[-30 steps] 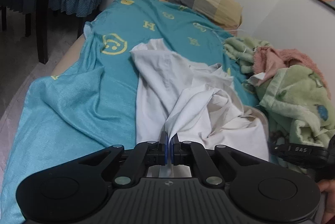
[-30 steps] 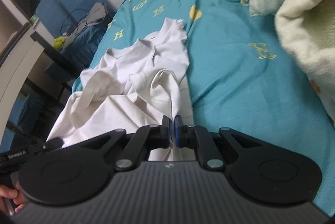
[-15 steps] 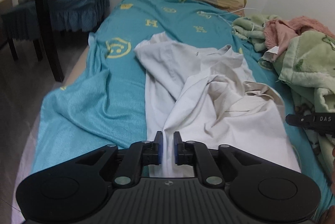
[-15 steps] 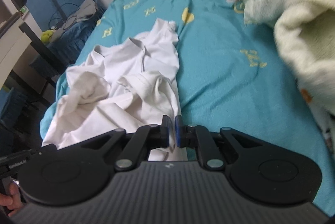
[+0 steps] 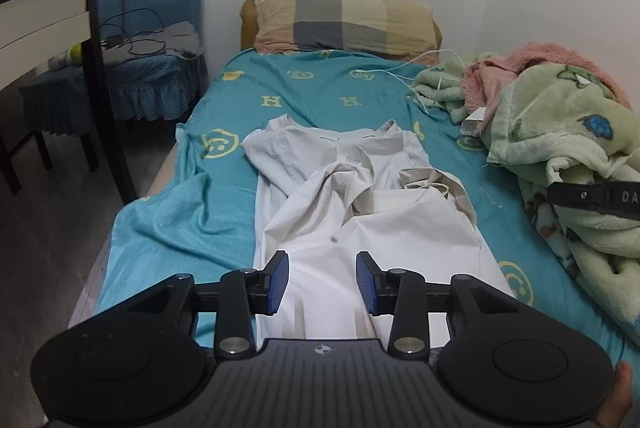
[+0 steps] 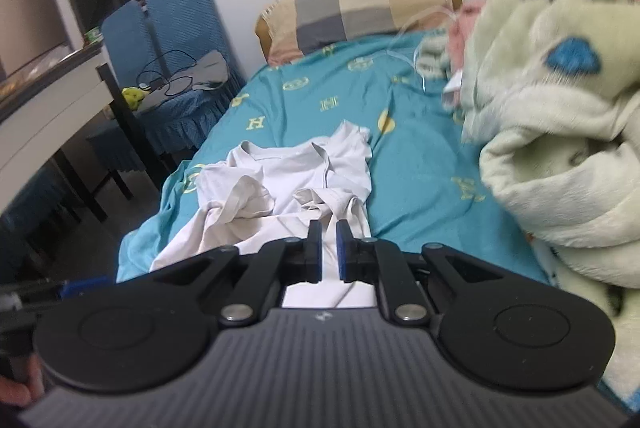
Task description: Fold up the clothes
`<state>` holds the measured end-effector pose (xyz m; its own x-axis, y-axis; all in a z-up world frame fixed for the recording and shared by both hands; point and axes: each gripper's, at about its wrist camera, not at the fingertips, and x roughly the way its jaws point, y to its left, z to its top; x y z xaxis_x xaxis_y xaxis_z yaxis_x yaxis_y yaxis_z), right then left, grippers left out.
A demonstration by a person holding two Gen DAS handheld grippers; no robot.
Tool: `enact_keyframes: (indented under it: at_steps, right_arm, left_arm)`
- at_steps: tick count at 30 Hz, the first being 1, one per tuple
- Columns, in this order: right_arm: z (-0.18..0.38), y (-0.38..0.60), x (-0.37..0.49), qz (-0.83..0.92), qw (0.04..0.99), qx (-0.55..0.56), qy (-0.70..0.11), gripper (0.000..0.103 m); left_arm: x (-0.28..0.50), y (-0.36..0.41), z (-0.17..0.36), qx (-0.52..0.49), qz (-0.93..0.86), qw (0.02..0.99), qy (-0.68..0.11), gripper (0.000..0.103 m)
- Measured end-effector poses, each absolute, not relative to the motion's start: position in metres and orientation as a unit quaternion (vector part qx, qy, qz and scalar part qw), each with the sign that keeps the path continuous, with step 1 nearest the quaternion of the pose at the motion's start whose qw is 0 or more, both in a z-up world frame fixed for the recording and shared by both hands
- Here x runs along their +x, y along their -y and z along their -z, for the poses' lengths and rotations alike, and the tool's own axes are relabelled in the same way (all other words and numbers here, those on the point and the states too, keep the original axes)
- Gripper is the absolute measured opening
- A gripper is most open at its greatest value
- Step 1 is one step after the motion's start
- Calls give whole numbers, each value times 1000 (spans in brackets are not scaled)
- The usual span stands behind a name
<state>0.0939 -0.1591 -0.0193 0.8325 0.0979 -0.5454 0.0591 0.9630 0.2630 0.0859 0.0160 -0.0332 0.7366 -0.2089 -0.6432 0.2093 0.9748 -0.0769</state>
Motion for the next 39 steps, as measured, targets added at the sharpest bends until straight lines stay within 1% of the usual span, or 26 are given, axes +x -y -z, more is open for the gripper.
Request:
enact_keyframes:
  at_steps: [1, 2, 3, 4, 5, 7, 11, 13, 14, 15, 17, 18, 20, 26, 31, 35, 39]
  right_arm:
    - [18, 157, 89, -12, 948, 136, -287, 24]
    - [17, 154, 83, -16, 949, 138, -282, 40]
    - [16, 152, 78, -20, 951, 138, -277, 49]
    - [14, 149, 72, -23, 953, 135, -269, 62]
    - [13, 146, 67, -25, 956, 129, -262, 68]
    - [11, 143, 59, -29, 960, 119, -251, 68]
    - [15, 146, 55, -32, 958, 131, -251, 68]
    - [17, 147, 57, -31, 957, 135, -254, 69]
    - [18, 148, 58, -31, 957, 136, -255, 75]
    - [20, 148, 58, -31, 956, 139, -256, 78]
    - [23, 149, 59, -35, 953, 152, -261, 79]
    - [25, 150, 60, -36, 950, 159, -265, 79]
    - [27, 152, 63, -40, 946, 173, -271, 79]
    - [36, 156, 68, -41, 931, 214, -294, 79]
    - [47, 168, 73, -48, 903, 283, -320, 79]
    - [58, 179, 72, -61, 866, 366, -335, 79]
    - [74, 185, 68, -90, 806, 469, -349, 82]
  left_arm:
    - [81, -16, 33, 2, 114, 932, -343, 42]
    - [76, -15, 32, 8, 116, 933, -339, 44]
    - [70, -13, 29, 14, 115, 936, -333, 48]
    - [65, -12, 27, 17, 115, 938, -328, 50]
    - [61, -11, 25, 19, 115, 940, -322, 52]
    - [53, -10, 23, 19, 118, 941, -317, 53]
    - [44, -10, 29, 21, 120, 941, -315, 60]
    - [45, -9, 33, 25, 121, 939, -320, 67]
    - [46, -9, 35, 25, 123, 939, -321, 76]
    - [47, -9, 36, 25, 126, 938, -321, 84]
    - [49, -9, 38, 16, 136, 936, -323, 87]
    - [51, -9, 40, 10, 141, 935, -326, 91]
    - [55, -12, 46, -13, 148, 928, -343, 94]
    - [68, -26, 61, -101, 155, 903, -389, 99]
    - [80, -43, 75, -195, 154, 869, -427, 99]
    - [88, -57, 90, -259, 128, 840, -459, 99]
    - [92, -70, 102, -310, 111, 813, -480, 99]
